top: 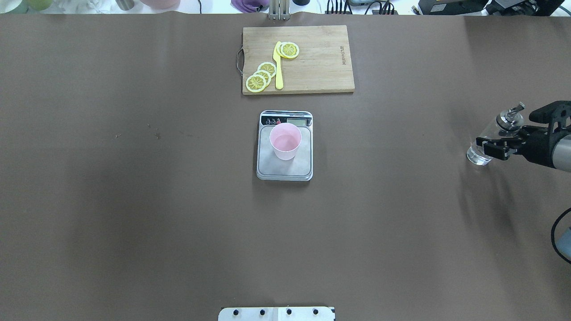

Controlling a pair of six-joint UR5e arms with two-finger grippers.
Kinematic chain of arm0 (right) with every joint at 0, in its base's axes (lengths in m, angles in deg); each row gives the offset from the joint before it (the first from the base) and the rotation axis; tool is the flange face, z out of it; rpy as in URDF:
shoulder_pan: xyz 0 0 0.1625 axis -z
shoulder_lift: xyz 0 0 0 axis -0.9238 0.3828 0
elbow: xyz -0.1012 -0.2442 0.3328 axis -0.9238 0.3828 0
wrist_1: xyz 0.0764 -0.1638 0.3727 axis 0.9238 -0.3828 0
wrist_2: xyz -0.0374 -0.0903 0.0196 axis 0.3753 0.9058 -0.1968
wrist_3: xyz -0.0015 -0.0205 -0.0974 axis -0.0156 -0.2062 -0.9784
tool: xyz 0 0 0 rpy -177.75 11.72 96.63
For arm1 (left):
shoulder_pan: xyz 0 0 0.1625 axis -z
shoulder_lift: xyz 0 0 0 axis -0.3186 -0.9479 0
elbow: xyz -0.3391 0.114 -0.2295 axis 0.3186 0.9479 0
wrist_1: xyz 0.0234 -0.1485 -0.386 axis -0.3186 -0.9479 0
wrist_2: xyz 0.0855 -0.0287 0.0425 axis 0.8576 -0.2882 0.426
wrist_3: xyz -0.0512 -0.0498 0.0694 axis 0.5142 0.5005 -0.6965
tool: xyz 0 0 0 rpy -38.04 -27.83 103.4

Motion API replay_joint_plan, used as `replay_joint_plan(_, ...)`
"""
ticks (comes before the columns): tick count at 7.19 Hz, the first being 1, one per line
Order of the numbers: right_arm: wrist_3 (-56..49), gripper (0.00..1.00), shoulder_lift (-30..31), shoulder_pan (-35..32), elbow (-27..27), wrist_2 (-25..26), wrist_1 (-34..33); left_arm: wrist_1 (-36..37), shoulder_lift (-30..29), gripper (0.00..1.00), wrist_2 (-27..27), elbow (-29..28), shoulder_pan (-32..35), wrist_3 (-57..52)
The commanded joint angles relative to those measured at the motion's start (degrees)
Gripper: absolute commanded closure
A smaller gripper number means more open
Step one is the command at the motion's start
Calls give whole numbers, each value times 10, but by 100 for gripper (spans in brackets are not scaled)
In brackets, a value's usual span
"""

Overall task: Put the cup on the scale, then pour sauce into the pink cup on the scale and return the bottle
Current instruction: 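Lower the bottle onto the table and open the right gripper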

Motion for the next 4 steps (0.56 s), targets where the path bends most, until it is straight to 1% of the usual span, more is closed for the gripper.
replay_joint_plan(1, -1, 0, 2, -1, -6, -10, 0, 1, -1, 2, 0, 6, 0, 2)
replay_joint_plan(2, -1, 0, 7, -2, -15, -11, 0, 1, -1, 2, 1, 7, 0, 2)
replay_joint_plan(3, 1, 0, 19, -5, -27, -26, 1, 2, -1, 2, 1, 11, 0, 2)
replay_joint_plan(4, 1, 0, 56, -7, -59, -30, 0, 3, -1, 2, 1, 11, 0, 2)
